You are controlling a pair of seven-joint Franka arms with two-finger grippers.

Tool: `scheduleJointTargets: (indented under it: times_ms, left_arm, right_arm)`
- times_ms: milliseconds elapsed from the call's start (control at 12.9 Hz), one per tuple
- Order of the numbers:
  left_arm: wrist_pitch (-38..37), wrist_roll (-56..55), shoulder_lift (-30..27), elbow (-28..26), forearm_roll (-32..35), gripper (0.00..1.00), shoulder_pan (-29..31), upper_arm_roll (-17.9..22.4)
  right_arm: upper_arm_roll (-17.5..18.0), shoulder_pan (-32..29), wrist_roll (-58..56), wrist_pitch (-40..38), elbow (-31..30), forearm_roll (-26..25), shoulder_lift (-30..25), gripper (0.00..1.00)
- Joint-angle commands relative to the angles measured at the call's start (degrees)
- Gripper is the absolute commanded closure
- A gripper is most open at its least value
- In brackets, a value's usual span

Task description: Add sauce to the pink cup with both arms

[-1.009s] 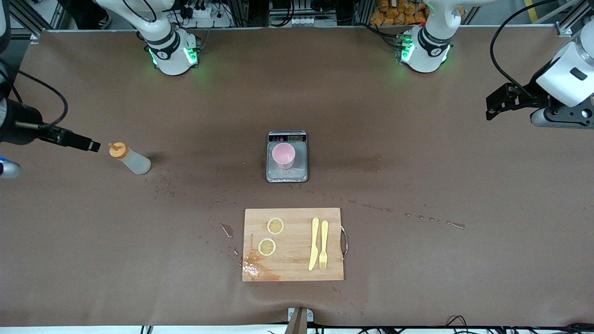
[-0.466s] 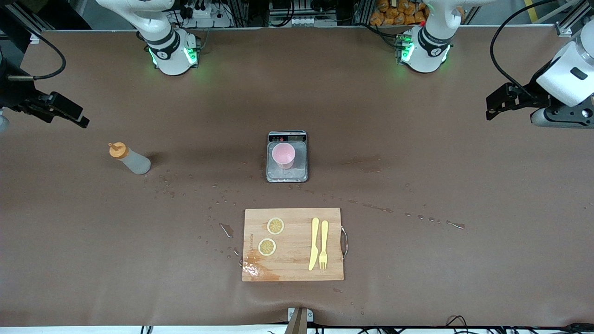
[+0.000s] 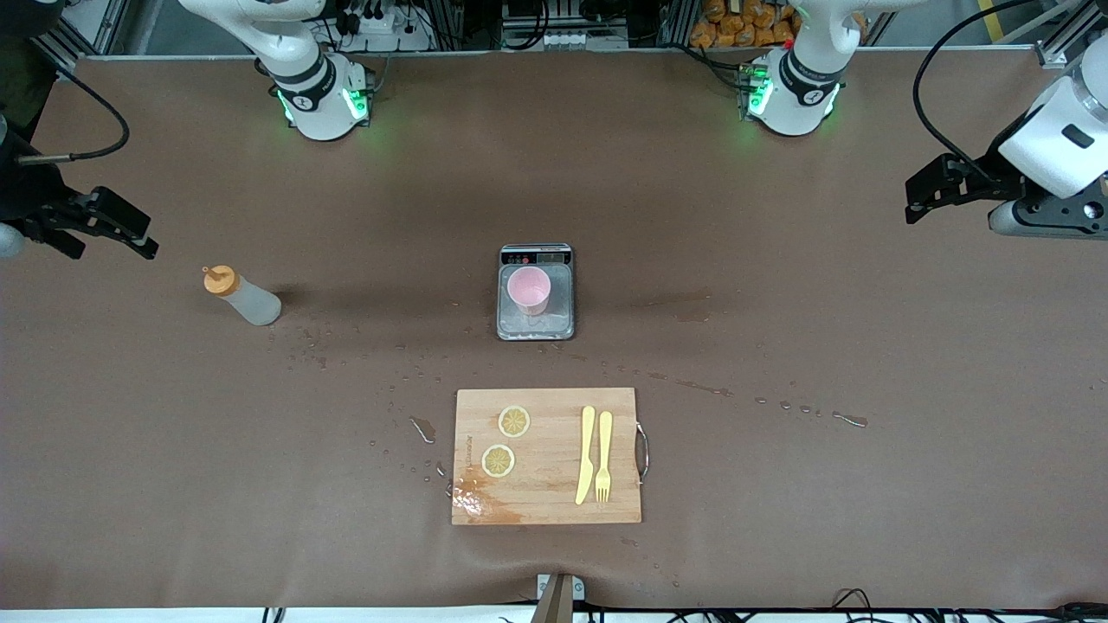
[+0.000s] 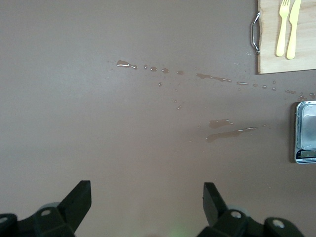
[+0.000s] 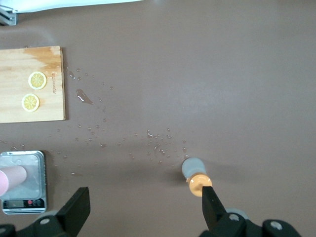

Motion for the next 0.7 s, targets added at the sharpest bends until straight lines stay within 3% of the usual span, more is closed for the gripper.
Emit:
scheduleJointTargets:
  times_ms: [0,78,621]
  left_arm:
    - [-0.07,0.0,0.43,1.07,0.36,0.0,-0.19,-0.18]
    - [-0.07,0.0,0.43,1.07,0.36,0.0,-0.02,-0.18]
    - [-0.07,0.0,0.43,1.07,0.36,0.0,0.16,-0.18]
  right_arm:
    - [-0.2,0.52,1.17,0.52,-1.05,-1.32,-0.76,0.0]
    - [-0.2,0.52,5.55,0.08,-1.05,-1.32,-0.76,0.0]
    - [-0.2,0.43,4.98,-0.45,0.71,-2.11,0.46,0.0]
